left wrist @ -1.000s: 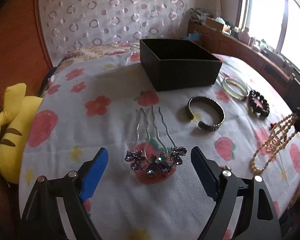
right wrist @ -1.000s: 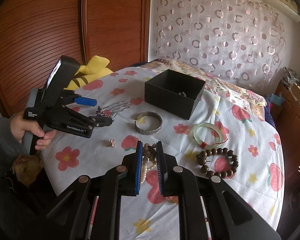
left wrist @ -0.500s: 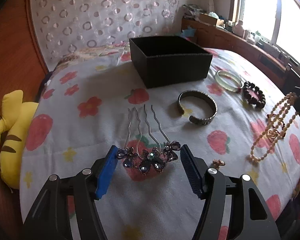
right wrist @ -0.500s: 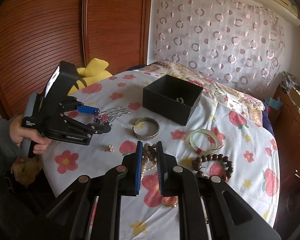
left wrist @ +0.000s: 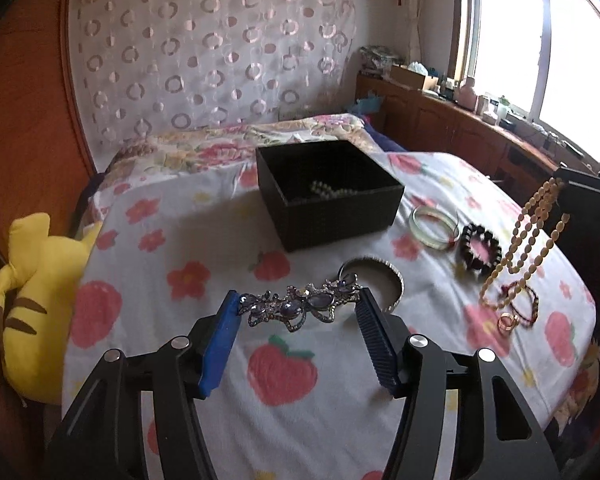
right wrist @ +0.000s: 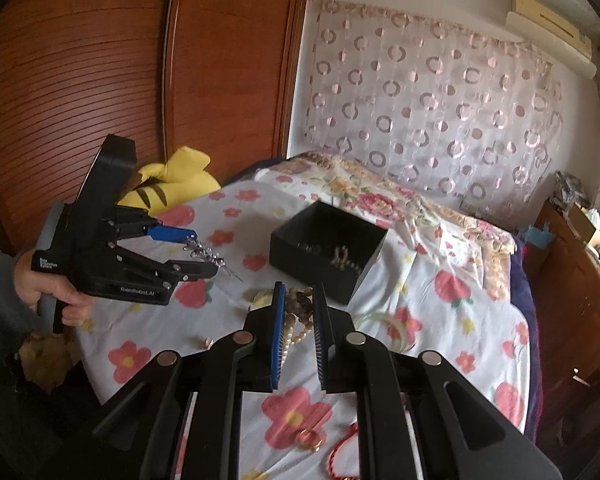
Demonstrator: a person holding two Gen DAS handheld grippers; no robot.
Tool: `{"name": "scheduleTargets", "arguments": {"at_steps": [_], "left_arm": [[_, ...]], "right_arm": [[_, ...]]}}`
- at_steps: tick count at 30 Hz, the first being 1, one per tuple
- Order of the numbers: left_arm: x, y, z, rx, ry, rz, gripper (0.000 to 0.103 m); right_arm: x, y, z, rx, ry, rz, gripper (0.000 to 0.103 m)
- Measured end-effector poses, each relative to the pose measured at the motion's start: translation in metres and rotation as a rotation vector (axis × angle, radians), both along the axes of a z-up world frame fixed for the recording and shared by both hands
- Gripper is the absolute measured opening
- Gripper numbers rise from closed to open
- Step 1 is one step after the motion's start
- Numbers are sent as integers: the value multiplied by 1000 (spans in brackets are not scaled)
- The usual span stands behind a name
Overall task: Organize jewelry
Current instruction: 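Carry both items into the black box and open both grippers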
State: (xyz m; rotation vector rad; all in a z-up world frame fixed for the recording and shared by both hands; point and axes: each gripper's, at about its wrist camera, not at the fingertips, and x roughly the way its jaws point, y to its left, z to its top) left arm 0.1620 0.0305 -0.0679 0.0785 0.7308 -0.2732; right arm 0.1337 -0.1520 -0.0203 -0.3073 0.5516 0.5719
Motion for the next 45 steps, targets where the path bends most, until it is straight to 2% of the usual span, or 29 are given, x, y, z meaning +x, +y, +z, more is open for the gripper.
{"name": "scheduleTargets", "arguments": {"at_steps": [8, 13, 20, 25, 29, 35, 37, 38, 45], "left_arm": [[3, -9, 11, 0, -25, -16, 57], [13, -15, 33, -14, -65, -32, 57], [55, -28, 58, -37, -107, -52, 57], [96, -40, 56, -44, -87, -67, 57], [122, -43, 41, -48, -53, -71, 57], [141, -41, 22, -64, -17, -62, 58], [144, -39, 20, -71, -20, -63, 60], [145, -38, 20, -78, -19, -65, 65], [146, -26, 25, -88, -44, -45, 68]], "right_arm": [[3, -3, 18, 15, -33, -10, 15], [11, -5, 28, 21, -58, -18, 15], [37, -6, 50, 18, -95, -26, 15], [67, -5, 62, 21, -108, -23, 15], [96, -3, 59, 18, -94, -20, 15], [135, 2, 42, 16, -51, -9, 15], [147, 5, 36, 20, -35, -2, 15], [150, 6, 33, 22, -29, 1, 15], [181, 13, 17, 44, 17, 20, 15]]}}
